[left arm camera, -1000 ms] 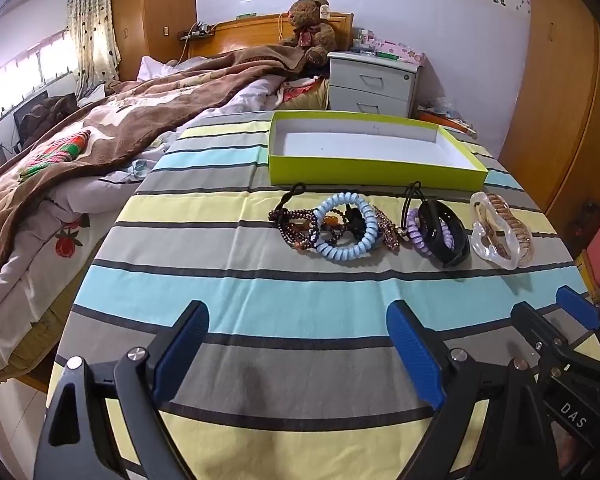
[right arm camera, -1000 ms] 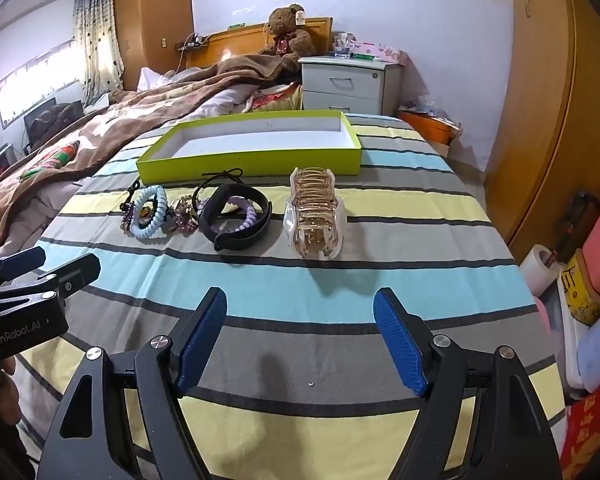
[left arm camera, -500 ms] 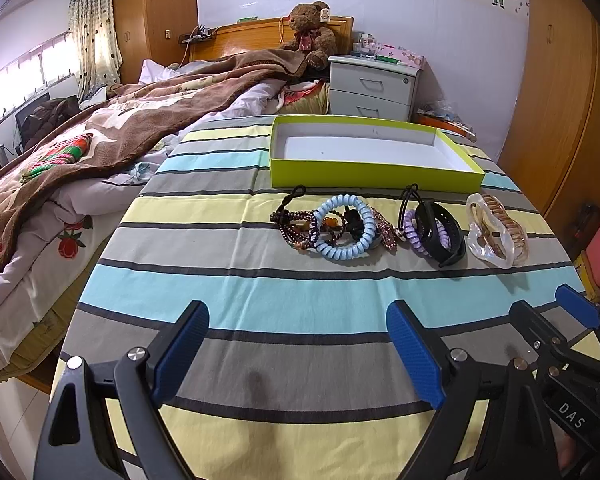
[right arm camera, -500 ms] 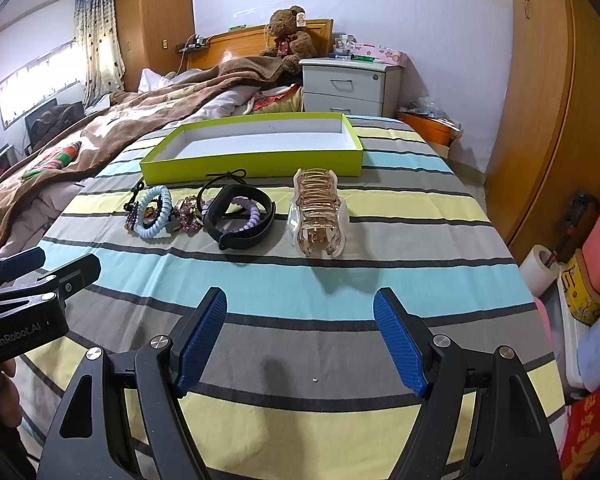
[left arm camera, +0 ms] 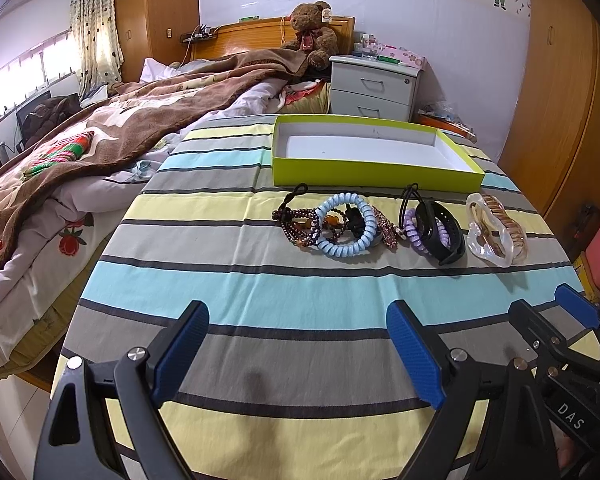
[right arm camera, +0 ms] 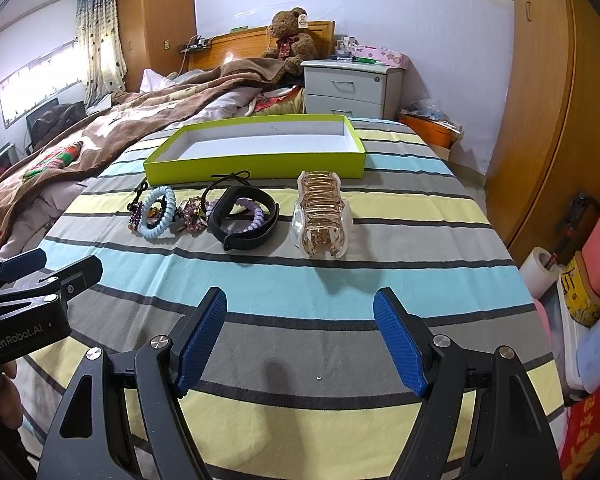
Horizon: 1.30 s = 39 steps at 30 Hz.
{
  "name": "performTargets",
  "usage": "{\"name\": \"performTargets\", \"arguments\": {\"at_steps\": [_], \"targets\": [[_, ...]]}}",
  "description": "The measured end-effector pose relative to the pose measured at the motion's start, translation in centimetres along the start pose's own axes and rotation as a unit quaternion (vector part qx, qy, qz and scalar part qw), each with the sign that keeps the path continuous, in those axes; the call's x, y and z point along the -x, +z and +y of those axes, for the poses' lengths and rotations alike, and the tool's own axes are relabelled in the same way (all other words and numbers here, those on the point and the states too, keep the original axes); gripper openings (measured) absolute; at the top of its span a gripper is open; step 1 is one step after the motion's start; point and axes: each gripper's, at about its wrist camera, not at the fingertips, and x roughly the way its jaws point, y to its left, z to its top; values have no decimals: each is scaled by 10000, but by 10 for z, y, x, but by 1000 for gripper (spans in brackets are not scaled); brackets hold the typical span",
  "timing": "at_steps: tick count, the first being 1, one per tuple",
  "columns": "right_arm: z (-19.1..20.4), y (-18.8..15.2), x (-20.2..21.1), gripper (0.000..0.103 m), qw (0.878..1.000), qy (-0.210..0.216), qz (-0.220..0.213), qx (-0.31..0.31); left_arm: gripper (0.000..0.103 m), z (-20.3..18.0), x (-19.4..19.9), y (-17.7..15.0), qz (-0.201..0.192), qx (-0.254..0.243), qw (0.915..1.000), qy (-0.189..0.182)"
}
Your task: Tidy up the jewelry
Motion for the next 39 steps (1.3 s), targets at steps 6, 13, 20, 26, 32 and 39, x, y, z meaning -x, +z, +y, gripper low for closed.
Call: {"name": "performTargets", "arguments": {"at_steps": [6, 13, 20, 26, 32, 39], "targets": [[-1, 1, 0, 76, 10000, 1, -12, -14, 92, 1, 1, -1, -11, 9, 10000, 3], [-1, 1, 0, 76, 10000, 2, -14, -24, 92, 1, 2, -2, -24, 4, 10000, 4], [-1, 1, 0, 76, 10000, 1, -14, -20, 92, 1, 3, -3, -19, 24, 10000, 14], [-1, 1, 0, 76, 10000, -3, -5, -22, 92, 1, 3, -3, -9, 16, 10000, 7], [-2, 0, 0, 76, 10000, -5, -5, -33, 92, 1, 3, -3, 7, 23, 10000, 4], [-3, 1, -1, 76, 10000, 2, -25, -30, 92, 1, -1, 0, 23, 39, 10000, 13]]}}
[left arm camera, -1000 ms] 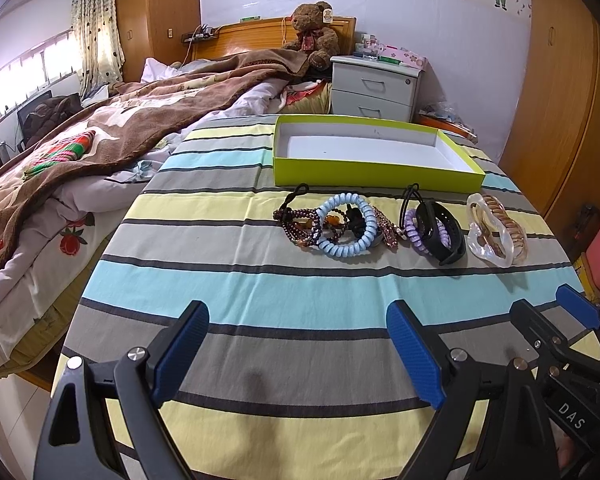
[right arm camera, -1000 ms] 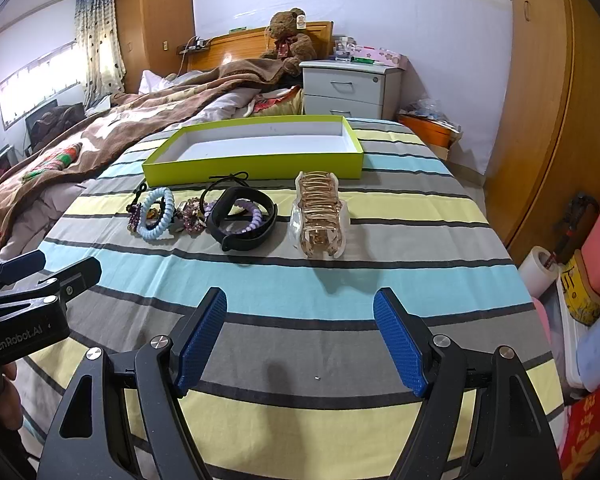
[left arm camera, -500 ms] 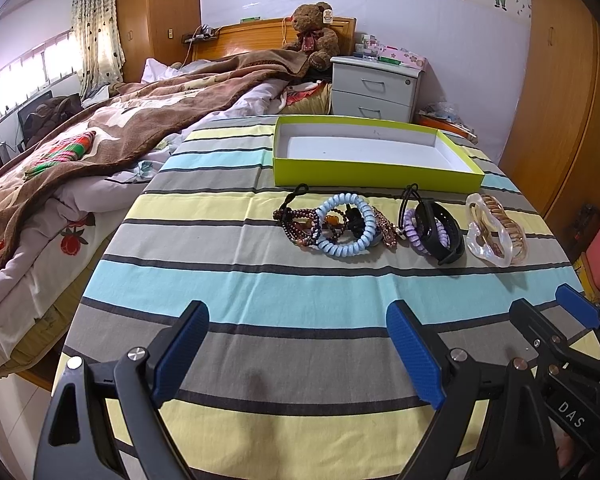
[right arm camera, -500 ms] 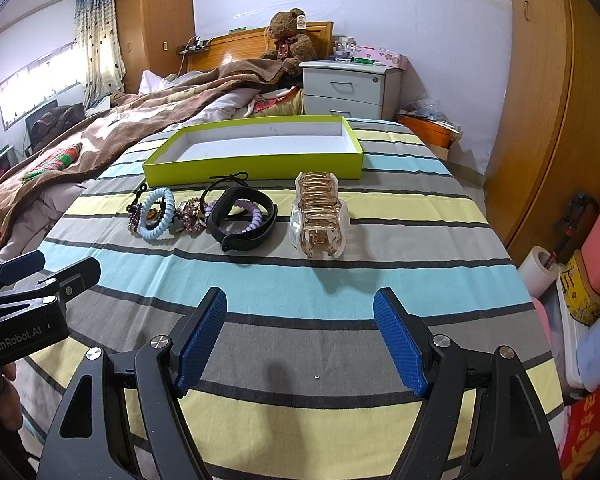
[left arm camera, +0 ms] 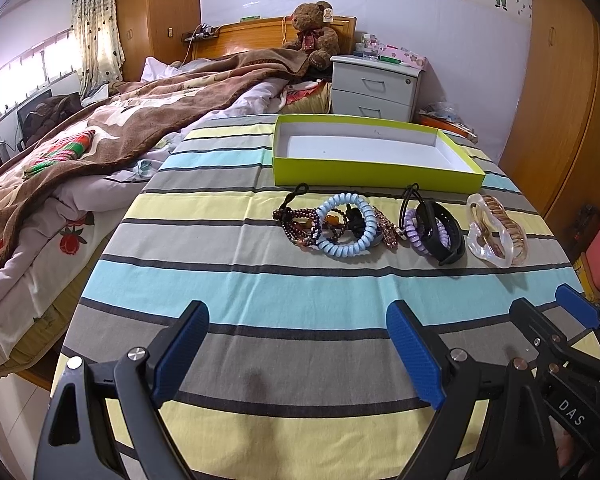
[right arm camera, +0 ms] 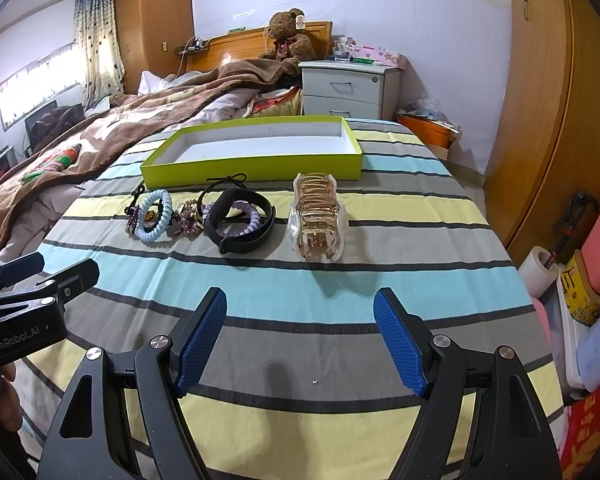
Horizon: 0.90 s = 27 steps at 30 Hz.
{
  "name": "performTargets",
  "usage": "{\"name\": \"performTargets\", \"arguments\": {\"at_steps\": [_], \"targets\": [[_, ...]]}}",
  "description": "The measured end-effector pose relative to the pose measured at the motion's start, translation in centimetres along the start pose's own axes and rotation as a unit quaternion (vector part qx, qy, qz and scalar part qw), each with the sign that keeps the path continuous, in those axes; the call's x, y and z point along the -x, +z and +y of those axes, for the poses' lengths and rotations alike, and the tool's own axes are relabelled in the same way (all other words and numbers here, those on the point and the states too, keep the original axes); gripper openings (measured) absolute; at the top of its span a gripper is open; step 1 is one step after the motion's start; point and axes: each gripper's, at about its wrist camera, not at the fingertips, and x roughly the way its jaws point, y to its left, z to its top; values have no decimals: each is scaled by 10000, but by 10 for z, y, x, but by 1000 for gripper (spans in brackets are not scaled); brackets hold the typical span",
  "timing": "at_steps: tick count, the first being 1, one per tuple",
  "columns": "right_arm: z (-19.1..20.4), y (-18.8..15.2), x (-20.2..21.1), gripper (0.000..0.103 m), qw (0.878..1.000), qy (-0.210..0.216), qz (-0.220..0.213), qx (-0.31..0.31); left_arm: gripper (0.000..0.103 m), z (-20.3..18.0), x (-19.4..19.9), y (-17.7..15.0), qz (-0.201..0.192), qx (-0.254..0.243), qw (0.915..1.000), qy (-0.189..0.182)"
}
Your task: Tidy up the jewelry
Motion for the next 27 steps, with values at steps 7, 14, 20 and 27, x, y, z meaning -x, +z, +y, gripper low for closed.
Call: {"name": "performTargets", "arguments": {"at_steps": [7, 14, 20, 27], "targets": [[-4, 7, -1, 76, 10000, 22, -93, -14, 92, 1, -3, 4, -1, -7, 10000, 29], [-11, 21, -7, 76, 9998, -8, -176, -60, 92, 7, -12, 11, 115, 10, 9999, -28], [-14, 36, -26, 76, 9999, -127, -28, -2, 92, 12, -20, 19, 184, 15, 9996, -225], [-12, 49, -47, 76, 9996, -184, 190, 44, 91, 16, -35, 26, 391, 63, 9984, -413]]}}
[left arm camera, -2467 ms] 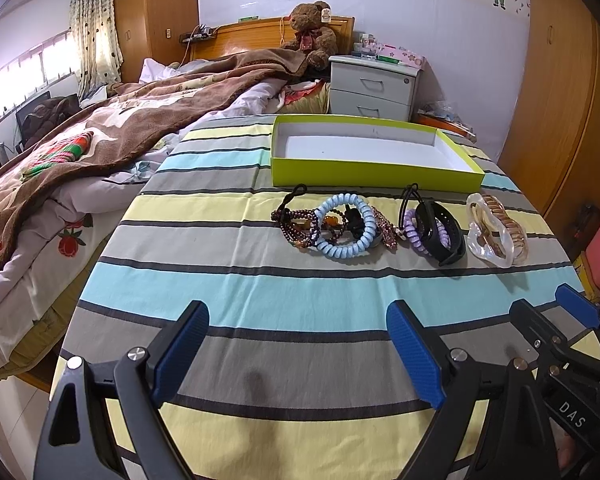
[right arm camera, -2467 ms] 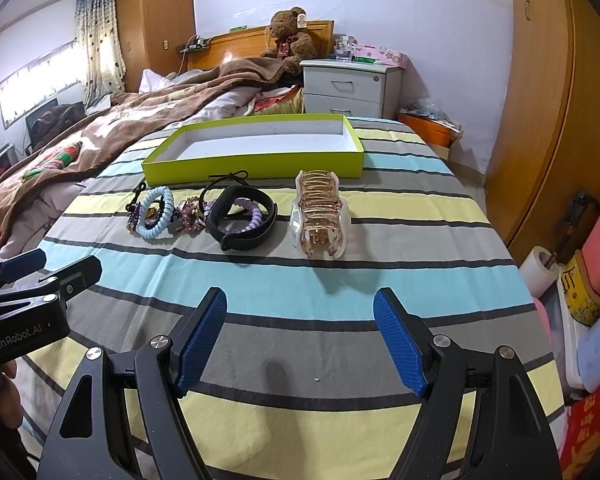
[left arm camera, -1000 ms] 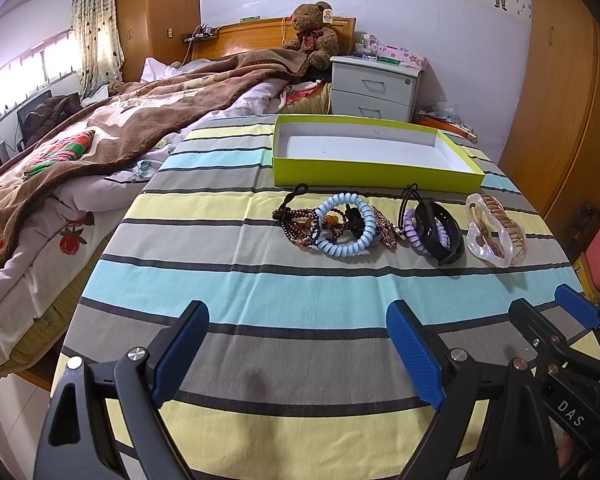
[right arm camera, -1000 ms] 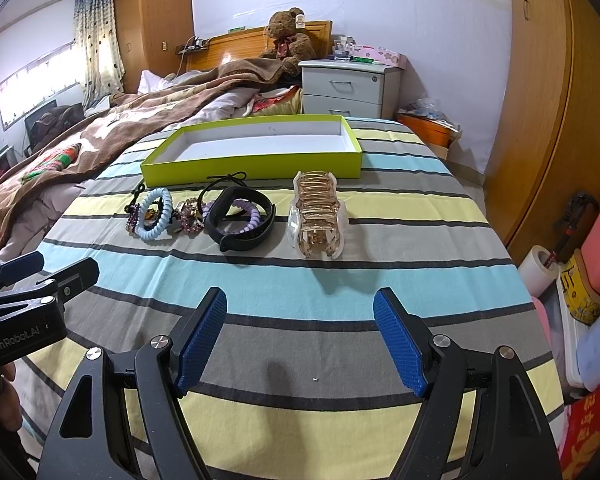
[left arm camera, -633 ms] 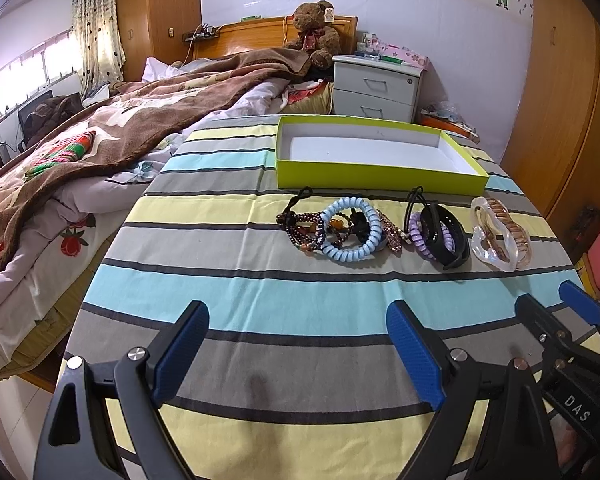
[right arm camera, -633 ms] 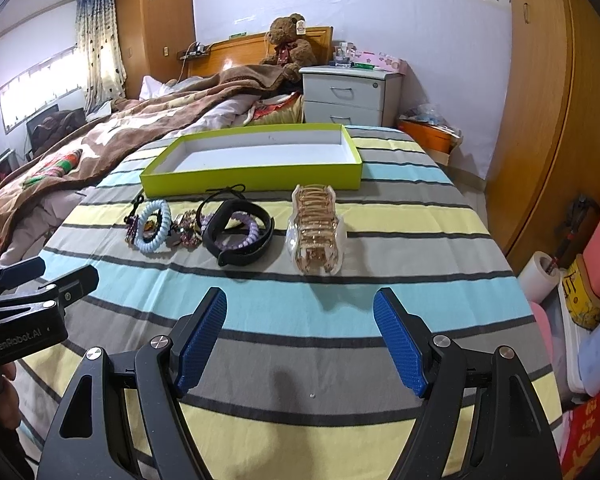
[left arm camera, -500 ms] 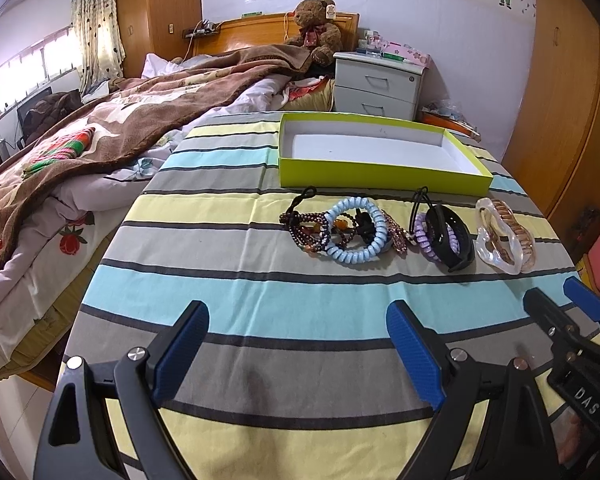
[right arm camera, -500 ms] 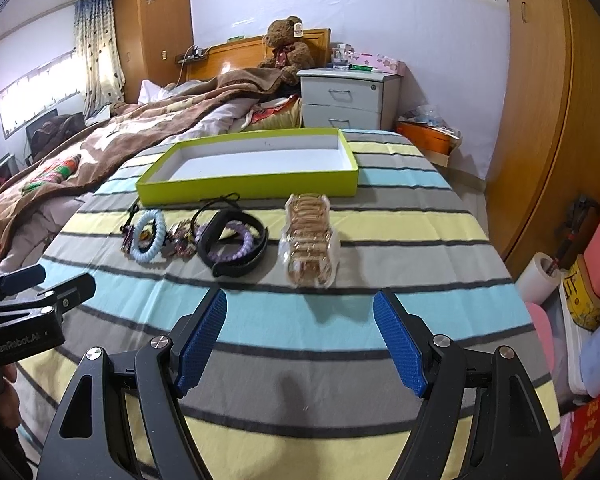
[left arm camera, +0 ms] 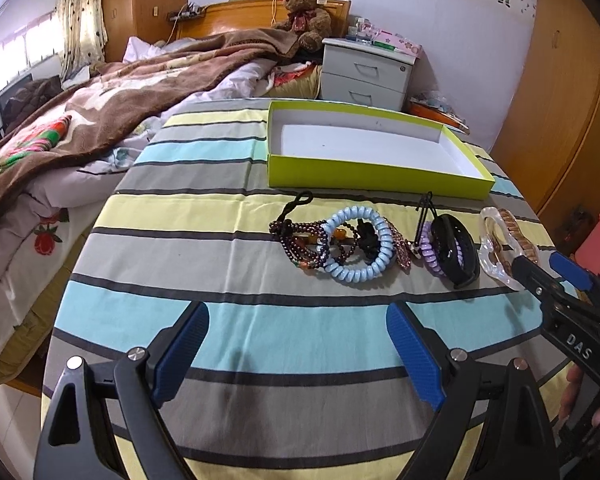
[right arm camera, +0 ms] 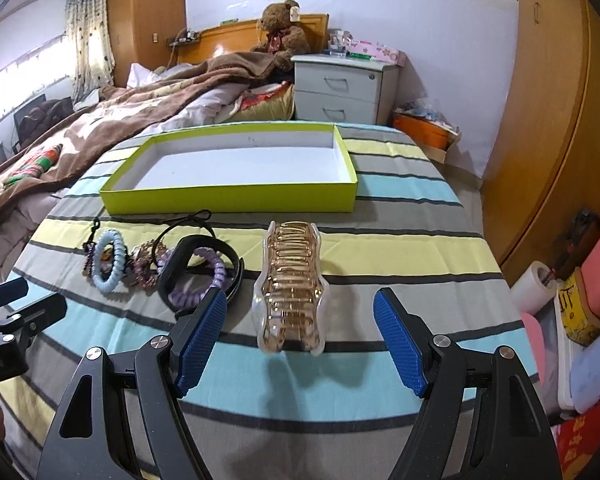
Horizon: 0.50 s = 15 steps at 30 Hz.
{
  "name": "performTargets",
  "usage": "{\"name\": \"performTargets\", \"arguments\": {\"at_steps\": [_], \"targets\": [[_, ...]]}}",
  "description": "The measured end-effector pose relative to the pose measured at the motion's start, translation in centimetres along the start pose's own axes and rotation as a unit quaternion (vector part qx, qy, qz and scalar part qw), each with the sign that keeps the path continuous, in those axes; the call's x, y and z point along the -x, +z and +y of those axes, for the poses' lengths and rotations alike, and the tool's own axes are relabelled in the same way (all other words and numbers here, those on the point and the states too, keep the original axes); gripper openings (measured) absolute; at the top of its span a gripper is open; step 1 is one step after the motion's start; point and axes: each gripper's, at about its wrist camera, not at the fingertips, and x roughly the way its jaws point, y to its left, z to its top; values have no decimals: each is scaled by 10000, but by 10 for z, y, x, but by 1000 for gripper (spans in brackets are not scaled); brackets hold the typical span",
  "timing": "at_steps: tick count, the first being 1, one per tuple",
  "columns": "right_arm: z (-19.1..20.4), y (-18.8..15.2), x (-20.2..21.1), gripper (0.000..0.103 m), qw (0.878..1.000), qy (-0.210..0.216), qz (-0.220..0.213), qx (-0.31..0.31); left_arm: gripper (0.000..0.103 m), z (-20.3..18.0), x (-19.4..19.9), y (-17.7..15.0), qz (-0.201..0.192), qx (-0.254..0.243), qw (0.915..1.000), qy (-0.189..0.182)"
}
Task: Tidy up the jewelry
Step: 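Close the right gripper on the clear-and-gold claw hair clip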
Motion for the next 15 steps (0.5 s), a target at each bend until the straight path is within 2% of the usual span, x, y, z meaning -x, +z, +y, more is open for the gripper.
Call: {"name": "performTargets", "arguments": {"at_steps": [6, 10, 13, 15], "targets": [[-2, 4, -8, 74, 9999, -27, 112, -36, 85, 9, -6, 7, 109, 145, 9998, -126], [-7, 5, -10, 51, 9999, -33, 127, -92, 81, 16, -12, 10, 224, 308, 9990, -234], [-7, 6, -12, 42, 9998, 37, 174, -70, 78, 20, -15, 13, 282, 334, 9988, -239], [-7, 7, -12, 42, 9998, 39, 168, -80, 78, 22, -15, 14, 291, 349, 9988, -206]]}}
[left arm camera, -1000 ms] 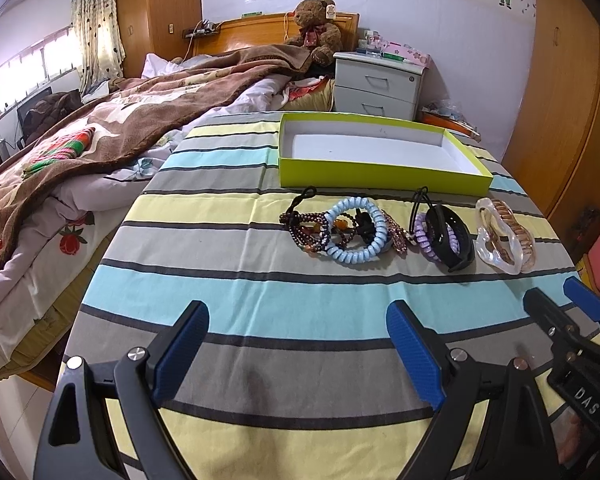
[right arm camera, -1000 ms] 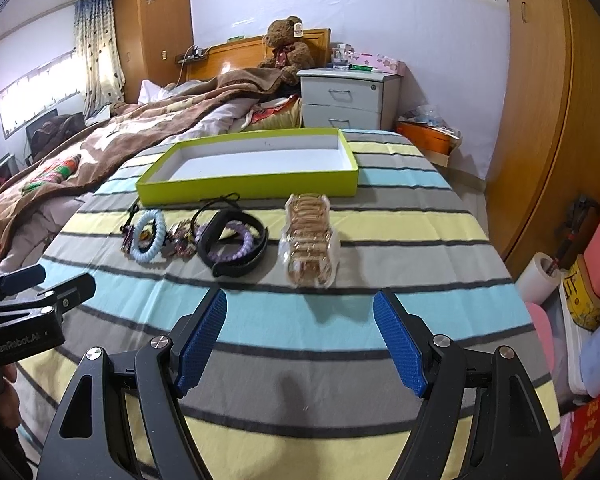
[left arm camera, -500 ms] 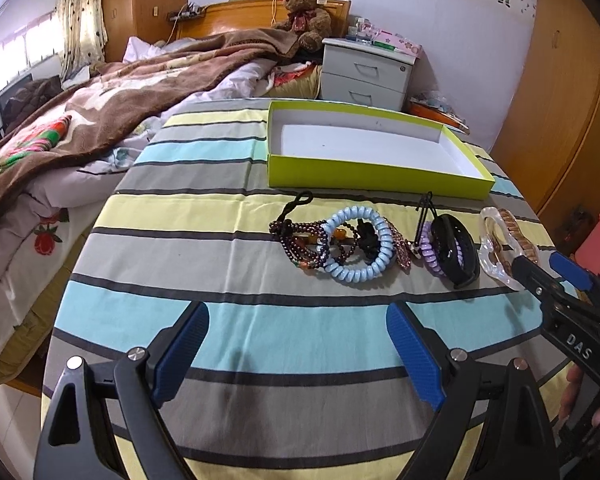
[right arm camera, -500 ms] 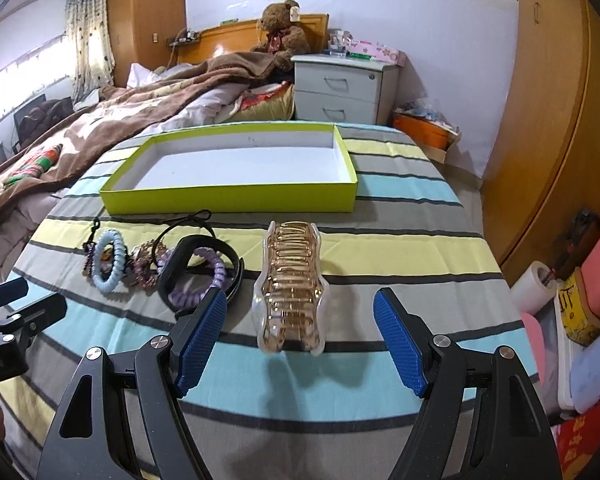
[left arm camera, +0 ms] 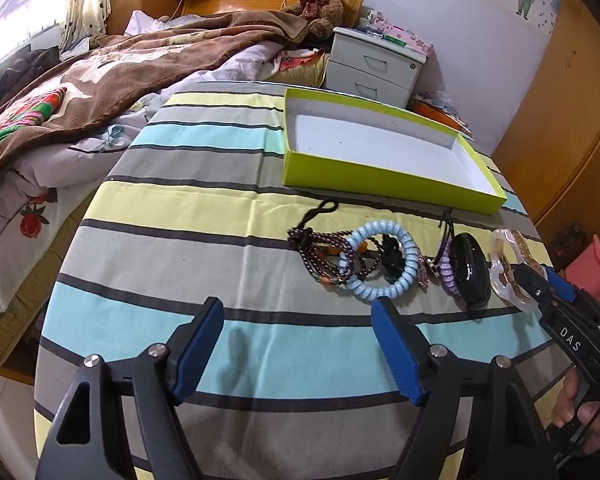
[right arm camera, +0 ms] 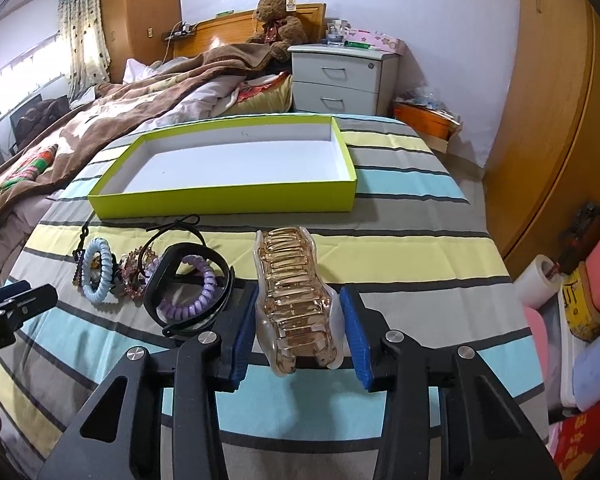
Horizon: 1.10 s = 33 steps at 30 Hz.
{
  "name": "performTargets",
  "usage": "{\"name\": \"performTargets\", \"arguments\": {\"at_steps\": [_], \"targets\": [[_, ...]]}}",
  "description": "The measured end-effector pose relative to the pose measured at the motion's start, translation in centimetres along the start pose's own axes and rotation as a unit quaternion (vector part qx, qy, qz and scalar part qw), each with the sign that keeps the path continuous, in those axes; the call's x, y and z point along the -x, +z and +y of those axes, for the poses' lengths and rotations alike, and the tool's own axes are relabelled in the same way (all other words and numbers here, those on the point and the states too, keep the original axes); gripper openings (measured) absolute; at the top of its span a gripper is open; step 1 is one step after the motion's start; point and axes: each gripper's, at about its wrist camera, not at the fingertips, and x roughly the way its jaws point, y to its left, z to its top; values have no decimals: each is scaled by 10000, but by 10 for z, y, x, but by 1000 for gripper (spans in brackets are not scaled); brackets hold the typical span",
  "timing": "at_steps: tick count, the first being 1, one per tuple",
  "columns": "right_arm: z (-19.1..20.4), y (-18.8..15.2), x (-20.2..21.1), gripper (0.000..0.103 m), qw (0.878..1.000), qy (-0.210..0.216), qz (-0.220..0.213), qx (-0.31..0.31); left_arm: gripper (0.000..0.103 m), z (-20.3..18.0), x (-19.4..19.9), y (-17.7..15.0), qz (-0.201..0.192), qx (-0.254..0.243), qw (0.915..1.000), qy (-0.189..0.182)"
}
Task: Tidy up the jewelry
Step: 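Close the right gripper on the clear-and-gold claw hair clip, then grasp the dark bead bracelet with the left gripper while the right gripper holds the claw clip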
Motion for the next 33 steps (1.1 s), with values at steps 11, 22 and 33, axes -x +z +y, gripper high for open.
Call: {"name": "performTargets", "arguments": {"at_steps": [11, 22, 33], "targets": [[-32, 6, 16, 42, 9991, -56, -231, -351, 73, 11, -12, 19, 124, 189, 9997, 96], [-44, 11, 16, 42, 9985, -20, -245, -493, 66, 2, -37, 35, 283, -92, 9993, 244], [-45, 14, 11, 42, 9986, 49, -226, -475, 66, -14, -51, 43, 349, -345, 9983, 305]]}}
